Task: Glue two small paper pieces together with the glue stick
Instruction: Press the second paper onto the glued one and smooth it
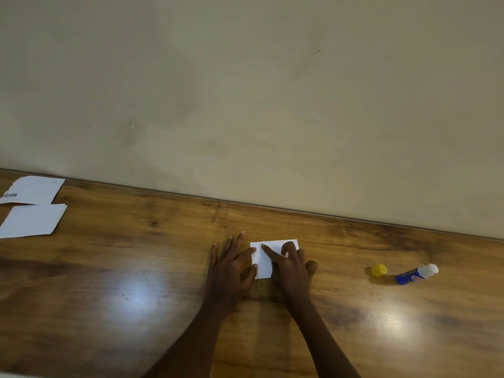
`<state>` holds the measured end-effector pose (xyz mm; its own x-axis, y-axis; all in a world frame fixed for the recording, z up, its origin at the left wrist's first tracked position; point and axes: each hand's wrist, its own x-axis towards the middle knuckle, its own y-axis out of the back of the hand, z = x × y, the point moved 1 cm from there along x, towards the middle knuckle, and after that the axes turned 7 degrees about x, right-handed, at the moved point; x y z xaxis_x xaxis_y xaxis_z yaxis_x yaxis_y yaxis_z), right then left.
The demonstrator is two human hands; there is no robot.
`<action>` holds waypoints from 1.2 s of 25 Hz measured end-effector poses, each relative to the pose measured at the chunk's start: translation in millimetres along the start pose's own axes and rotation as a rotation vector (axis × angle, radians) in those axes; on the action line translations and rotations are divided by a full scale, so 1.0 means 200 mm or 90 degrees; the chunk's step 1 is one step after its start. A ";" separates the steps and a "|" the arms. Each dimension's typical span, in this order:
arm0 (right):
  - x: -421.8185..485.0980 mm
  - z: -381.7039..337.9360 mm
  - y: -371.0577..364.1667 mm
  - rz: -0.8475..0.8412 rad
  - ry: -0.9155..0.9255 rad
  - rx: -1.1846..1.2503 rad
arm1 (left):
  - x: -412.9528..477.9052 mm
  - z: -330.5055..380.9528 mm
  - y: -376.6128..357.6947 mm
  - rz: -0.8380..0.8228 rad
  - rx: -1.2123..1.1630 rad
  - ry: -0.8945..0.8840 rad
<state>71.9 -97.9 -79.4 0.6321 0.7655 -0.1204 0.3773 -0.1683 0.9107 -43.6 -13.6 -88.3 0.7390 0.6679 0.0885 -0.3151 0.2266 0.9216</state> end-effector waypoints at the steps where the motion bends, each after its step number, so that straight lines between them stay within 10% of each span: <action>1: 0.00 0.03 0.01 0.024 -0.021 -0.015 | 0.00 0.00 0.00 0.001 -0.002 0.001; 10: -0.01 0.09 0.08 0.070 -0.132 -0.008 | 0.00 -0.01 -0.01 0.004 0.008 -0.003; 23: 0.12 0.06 0.12 -0.208 0.178 -0.047 | 0.00 -0.01 -0.01 -0.009 -0.008 0.000; 30: 0.11 -0.07 0.07 0.068 0.085 0.119 | 0.01 -0.01 -0.01 -0.027 0.020 -0.012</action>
<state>81.1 -75.2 -63.3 0.5852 0.8101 0.0371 0.4400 -0.3556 0.8246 -42.9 -11.2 -90.5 0.7627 0.6444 0.0552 -0.2638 0.2321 0.9362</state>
